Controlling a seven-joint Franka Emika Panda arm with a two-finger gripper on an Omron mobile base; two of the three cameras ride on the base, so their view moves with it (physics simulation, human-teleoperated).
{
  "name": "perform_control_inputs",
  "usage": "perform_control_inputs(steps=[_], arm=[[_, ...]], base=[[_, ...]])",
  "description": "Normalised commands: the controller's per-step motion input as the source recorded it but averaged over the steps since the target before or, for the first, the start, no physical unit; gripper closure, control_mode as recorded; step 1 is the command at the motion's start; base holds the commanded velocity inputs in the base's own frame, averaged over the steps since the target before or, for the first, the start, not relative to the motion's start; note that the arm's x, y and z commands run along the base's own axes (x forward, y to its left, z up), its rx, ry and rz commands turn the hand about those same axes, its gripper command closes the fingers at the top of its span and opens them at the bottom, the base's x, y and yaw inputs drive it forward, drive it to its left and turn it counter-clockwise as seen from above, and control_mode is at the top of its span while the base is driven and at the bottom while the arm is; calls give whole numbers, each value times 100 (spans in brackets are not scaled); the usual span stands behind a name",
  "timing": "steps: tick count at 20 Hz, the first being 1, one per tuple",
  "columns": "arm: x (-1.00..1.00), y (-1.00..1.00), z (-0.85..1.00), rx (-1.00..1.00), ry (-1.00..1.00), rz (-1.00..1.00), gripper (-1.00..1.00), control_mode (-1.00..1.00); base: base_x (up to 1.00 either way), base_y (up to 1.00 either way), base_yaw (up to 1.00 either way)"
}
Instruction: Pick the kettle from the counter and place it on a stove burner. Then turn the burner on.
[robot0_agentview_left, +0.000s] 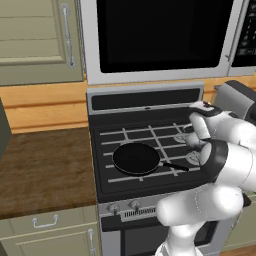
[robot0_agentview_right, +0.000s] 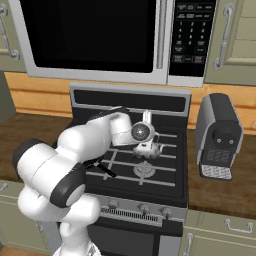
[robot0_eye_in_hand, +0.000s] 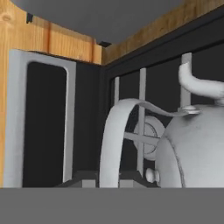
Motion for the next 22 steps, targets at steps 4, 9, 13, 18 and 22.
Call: perform_control_inputs(steps=[4, 9, 13, 18, 22], arm=[[-38, -2, -21, 0, 0, -8, 100, -100], [-43, -7, -26, 0, 3, -7, 100, -100], [-39, -8, -31, 0, 4, -6, 100, -100], [-33, -2, -32, 0, 5, -5, 100, -100], [-17, 0, -33, 0, 7, -3, 100, -100]], base=[[0, 0, 0], [0, 0, 0], [0, 0, 0], [0, 0, 0], [0, 0, 0]])
